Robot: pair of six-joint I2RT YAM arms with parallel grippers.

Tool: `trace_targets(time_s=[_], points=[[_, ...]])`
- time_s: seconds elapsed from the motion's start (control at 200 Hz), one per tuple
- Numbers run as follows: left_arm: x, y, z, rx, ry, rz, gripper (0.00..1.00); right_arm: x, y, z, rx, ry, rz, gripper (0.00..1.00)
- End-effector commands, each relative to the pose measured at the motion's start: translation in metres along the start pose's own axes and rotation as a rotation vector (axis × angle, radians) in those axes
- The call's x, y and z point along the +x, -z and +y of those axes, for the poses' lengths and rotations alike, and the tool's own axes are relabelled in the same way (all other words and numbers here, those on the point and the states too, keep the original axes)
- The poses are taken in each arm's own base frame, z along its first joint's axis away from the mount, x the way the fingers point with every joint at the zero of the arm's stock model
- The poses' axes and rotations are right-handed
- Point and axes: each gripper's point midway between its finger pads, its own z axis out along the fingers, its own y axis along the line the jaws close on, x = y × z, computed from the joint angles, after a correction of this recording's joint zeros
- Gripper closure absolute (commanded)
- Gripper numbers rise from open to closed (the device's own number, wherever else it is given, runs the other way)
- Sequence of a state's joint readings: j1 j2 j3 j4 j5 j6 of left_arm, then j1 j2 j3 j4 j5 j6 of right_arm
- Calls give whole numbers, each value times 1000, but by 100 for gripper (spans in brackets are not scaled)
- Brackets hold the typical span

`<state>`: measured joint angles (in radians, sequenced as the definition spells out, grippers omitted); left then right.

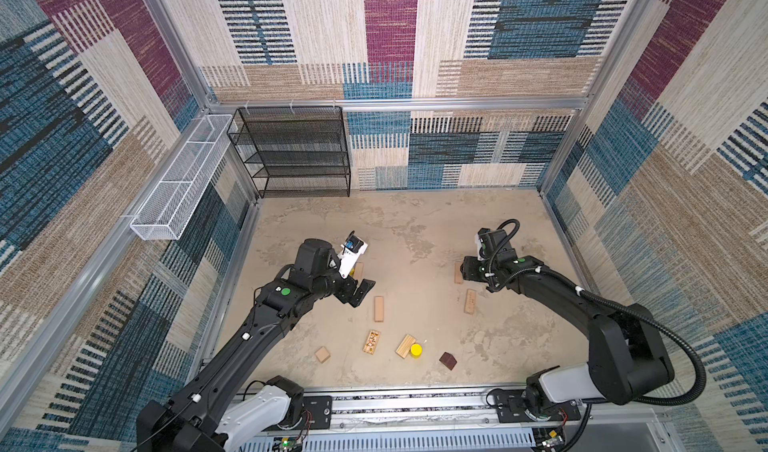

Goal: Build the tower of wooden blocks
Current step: 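Close the right gripper on a plain wooden block while the left arm advances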

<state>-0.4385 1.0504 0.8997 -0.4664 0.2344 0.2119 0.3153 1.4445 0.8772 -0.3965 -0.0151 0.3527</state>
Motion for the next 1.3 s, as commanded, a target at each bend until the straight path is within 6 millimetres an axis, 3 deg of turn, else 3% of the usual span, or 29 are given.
trace_targets(time_s=[0.0,0.14,0.571,1.012,1.297], points=[[-3,2,6,-31,10,7,1,-12,-4,1,19,1,-41,42],[-3,2,14,-73,25,15,1,-15,-11,2,40,17,-37,43],[-5,8,17,-102,38,0,1,2,-45,-5,102,49,75,51],[-2,4,18,-101,45,16,1,5,-62,1,134,91,124,54],[0,1,17,-94,48,26,1,8,-69,1,142,109,151,67]])
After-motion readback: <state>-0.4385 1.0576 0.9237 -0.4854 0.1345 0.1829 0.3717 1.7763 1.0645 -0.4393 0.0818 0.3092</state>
